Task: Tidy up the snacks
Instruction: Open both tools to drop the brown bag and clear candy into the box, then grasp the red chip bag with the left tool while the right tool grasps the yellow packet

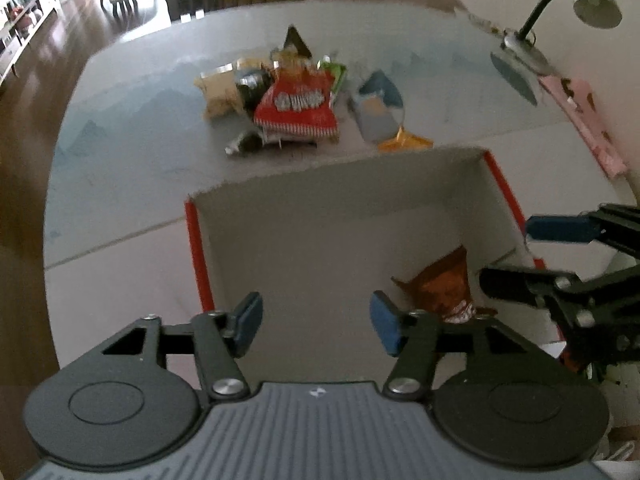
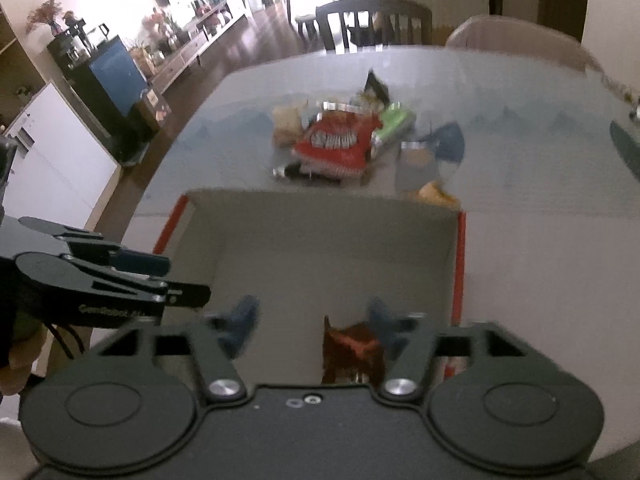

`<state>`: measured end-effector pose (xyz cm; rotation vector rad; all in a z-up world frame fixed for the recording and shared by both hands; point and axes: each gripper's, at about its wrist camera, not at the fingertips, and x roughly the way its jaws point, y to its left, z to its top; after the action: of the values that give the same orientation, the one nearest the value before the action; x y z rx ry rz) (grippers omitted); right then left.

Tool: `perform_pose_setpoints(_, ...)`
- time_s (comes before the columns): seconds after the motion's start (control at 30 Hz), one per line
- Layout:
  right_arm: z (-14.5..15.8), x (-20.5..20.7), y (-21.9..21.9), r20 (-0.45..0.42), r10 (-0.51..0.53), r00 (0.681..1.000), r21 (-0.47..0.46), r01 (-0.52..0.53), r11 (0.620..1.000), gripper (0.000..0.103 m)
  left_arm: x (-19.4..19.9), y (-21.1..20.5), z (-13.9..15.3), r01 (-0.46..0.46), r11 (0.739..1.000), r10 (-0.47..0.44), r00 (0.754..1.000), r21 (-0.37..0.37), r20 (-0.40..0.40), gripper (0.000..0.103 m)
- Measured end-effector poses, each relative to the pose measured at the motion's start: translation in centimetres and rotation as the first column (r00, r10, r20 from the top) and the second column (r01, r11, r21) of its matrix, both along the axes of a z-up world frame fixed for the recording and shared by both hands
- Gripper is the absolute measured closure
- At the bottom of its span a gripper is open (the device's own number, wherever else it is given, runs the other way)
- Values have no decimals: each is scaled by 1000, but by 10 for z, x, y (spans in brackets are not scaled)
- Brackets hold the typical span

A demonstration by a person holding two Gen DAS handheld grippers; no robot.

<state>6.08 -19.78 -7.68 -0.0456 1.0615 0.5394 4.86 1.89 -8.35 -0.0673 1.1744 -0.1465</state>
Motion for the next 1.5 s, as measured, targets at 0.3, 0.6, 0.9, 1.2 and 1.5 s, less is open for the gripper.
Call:
perform_pose_setpoints(0.3, 34, 17, -3, 77, 1, 997, 30, -3, 1000, 4, 8, 6, 38, -7, 1000, 5, 993, 11, 121, 28)
perform_pose_setpoints(0.6, 51, 74, -10, 91, -17, 996, -4, 17, 1000, 1, 57, 19, 63, -61, 998, 56, 983, 25, 173, 23)
perform_pose_setpoints(0.9, 15, 157, -25, -107, -89, 990, -16, 88, 996, 1, 133, 14, 69, -36, 998, 31, 996, 58, 88, 23)
perform_pose_setpoints(1.2, -39, 207, -32, -276, -184, 943, -28, 184, 983, 1, 212, -17, 37, 31, 992, -26, 999, 118, -40, 23)
perform_pose_setpoints(1.5, -96, 231, -37, -416, -250, 874, -43, 256, 966, 3, 284, -35, -25, 22, 991, 7, 974, 130, -225, 23)
